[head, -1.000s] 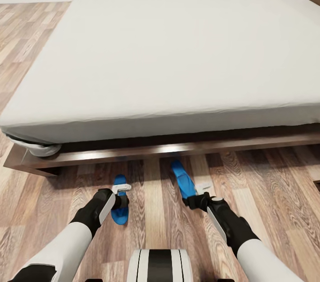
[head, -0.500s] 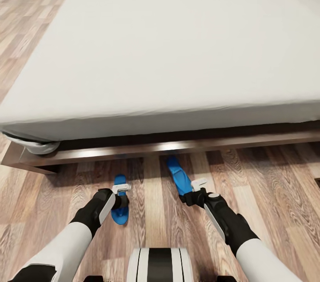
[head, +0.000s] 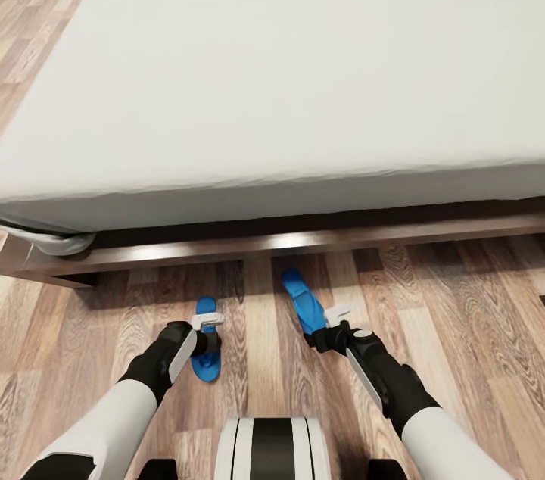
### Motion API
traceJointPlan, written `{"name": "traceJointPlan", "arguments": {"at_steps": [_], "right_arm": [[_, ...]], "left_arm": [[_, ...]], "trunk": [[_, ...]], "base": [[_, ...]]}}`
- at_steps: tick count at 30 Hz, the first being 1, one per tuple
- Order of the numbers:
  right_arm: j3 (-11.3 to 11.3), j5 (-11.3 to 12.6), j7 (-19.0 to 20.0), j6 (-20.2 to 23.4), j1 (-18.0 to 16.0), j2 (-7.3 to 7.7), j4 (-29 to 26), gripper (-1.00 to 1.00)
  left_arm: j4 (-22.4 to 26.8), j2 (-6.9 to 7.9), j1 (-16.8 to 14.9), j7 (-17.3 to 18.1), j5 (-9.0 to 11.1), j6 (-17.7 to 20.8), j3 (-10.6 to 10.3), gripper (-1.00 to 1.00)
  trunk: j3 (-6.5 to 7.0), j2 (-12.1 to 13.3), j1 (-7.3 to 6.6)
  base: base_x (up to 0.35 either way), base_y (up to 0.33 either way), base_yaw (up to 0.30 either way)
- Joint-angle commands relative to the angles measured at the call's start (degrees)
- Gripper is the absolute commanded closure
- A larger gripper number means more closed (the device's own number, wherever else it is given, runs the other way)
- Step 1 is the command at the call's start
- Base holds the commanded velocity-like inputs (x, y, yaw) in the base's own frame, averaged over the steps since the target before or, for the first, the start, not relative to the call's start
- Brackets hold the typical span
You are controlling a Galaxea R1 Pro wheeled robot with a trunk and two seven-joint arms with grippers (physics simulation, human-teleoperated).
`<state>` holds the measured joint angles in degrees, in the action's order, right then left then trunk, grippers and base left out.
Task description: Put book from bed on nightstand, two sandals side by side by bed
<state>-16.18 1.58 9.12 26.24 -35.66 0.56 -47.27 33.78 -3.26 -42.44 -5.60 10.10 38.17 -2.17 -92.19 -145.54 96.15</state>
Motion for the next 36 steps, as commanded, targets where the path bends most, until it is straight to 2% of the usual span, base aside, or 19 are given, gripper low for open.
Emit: {"name": "traceJointPlan", "arguments": {"at_steps": [1,15,36], "right_arm": [[-0.16,0.18,0.02,0.3,-0.02,0.06,-0.1,1.0],[-0.2,0.18,0.02,0.3,-0.02,0.06,-0.1,1.0],[-0.17,0.18,0.02,0.3,-0.02,0.06,-0.05,1.0]], "left_arm": [[0.11,0.02,-0.01,-0.56,0.62,0.23,-0.22,1.0],[0.1,0.01,-0.01,-0.55,0.62,0.23,-0.2,1.0],[0.15,0.01,-0.01,-0.63,0.62,0.15,-0.1,1.0]], "trunk": [[-0.26,-0.03,0.01],[-3.36,-0.22,0.37],[-3.36,-0.22,0.37]], "base": [[0.0,0.0,0.0],[0.0,0.0,0.0],[0.012,0.0,0.0]]}}
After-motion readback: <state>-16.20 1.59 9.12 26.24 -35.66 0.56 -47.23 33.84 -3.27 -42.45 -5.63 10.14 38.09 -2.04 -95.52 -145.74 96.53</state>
